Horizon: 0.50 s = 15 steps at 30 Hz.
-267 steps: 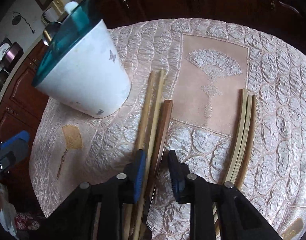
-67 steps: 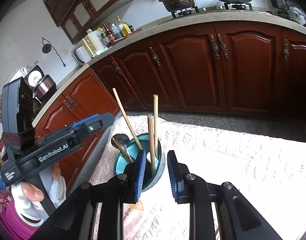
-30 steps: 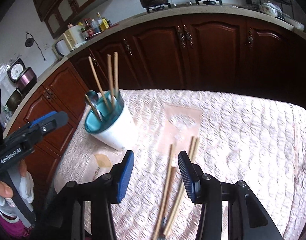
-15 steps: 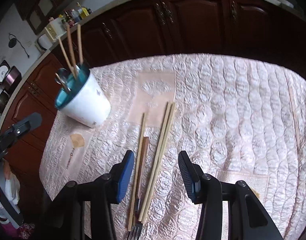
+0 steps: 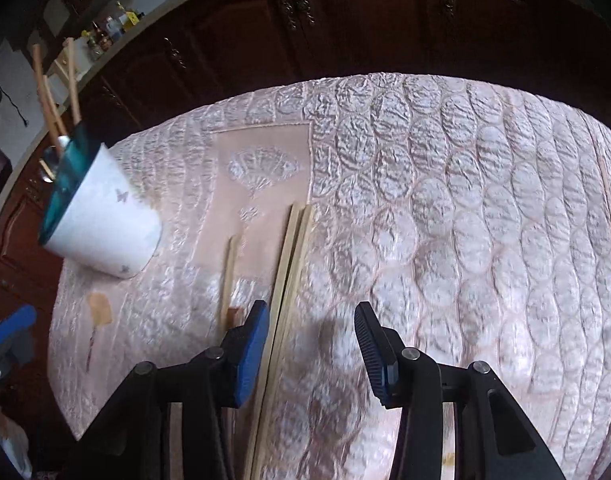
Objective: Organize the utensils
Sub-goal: 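Move both open tools back over the last chopsticks beside the fork, then close the right tool on a chopstick while the left tool grasps another chopstick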
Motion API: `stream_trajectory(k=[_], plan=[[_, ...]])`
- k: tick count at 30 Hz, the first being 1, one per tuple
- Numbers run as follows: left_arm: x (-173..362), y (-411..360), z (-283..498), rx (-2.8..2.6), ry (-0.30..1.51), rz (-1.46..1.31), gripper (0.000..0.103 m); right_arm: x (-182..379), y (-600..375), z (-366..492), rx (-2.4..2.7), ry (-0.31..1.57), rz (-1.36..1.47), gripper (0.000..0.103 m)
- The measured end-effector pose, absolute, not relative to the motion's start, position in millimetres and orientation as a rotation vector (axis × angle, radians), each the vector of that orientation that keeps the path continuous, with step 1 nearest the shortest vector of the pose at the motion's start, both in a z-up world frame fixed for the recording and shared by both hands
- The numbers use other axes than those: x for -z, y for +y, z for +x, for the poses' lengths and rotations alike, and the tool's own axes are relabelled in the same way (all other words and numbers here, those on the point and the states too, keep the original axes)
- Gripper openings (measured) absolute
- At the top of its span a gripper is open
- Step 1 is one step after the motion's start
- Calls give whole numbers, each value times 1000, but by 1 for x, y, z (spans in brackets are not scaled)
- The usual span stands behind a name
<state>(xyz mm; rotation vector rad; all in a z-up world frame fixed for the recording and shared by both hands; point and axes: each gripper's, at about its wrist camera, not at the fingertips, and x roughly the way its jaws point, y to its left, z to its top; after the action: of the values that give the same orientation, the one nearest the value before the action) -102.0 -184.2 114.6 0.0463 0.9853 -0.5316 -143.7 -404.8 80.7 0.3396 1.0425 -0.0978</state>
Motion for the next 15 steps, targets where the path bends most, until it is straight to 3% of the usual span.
stream_trajectory(k=[15], plan=[[-96, -184, -85, 527, 1046, 24, 66, -66, -403, -88, 79, 1085, 292, 39]])
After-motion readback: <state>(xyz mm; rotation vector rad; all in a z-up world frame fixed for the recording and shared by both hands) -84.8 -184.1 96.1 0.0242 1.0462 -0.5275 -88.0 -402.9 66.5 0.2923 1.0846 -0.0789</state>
